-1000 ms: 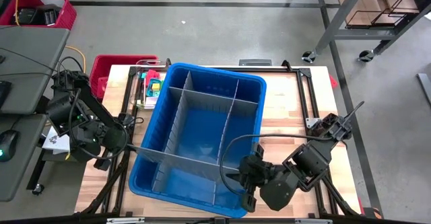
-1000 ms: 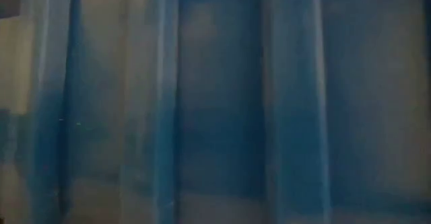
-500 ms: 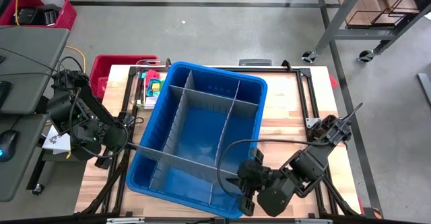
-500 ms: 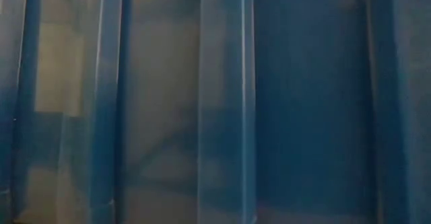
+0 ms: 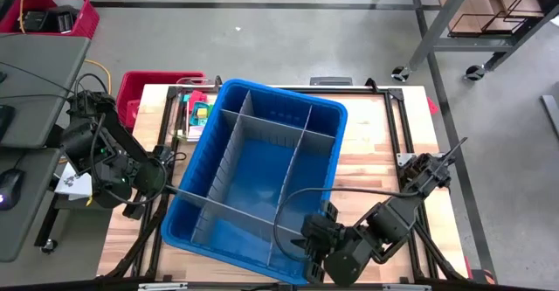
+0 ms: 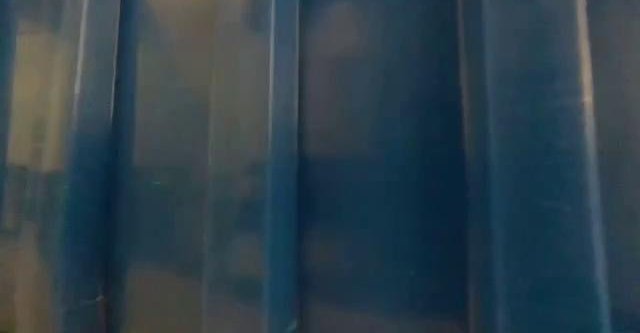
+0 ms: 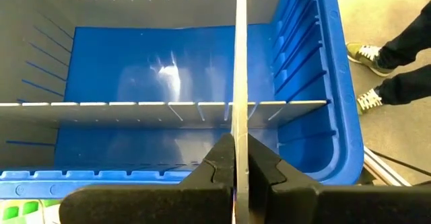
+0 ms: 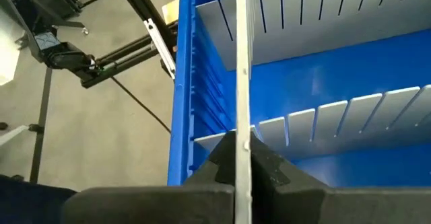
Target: Sort blocks
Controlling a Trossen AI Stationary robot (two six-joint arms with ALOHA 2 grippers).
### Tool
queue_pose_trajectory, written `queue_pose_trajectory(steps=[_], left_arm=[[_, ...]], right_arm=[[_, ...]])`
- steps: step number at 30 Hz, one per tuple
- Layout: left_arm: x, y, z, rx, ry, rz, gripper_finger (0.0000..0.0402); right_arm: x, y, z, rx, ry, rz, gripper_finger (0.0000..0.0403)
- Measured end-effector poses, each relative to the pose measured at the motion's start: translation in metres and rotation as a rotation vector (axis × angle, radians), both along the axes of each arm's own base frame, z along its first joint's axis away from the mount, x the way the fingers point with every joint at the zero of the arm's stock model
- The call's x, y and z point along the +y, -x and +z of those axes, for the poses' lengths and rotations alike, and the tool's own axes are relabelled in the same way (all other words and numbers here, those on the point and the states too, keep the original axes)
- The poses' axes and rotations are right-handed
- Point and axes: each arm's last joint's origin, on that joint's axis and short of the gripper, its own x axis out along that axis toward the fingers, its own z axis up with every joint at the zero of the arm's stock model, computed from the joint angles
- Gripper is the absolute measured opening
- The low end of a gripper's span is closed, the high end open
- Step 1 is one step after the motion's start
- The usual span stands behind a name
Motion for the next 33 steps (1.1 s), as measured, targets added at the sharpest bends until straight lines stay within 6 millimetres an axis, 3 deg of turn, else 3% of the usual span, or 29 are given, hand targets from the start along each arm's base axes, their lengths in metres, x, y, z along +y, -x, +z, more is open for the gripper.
queue_pose_trajectory(steps=[16,33], left_arm=[[-0.005,-0.004,-0.008,0.022,-0.001,0.033,0.0],[-0.005,-0.003,-0.009,0.035,-0.005,0.021,0.0001]], right_arm=[[-0.001,0.001,-0.001,0.007,0.081,0.032,0.0],[-0.016,-0.014,0.002,-0.006,0.172,0.145,0.0]])
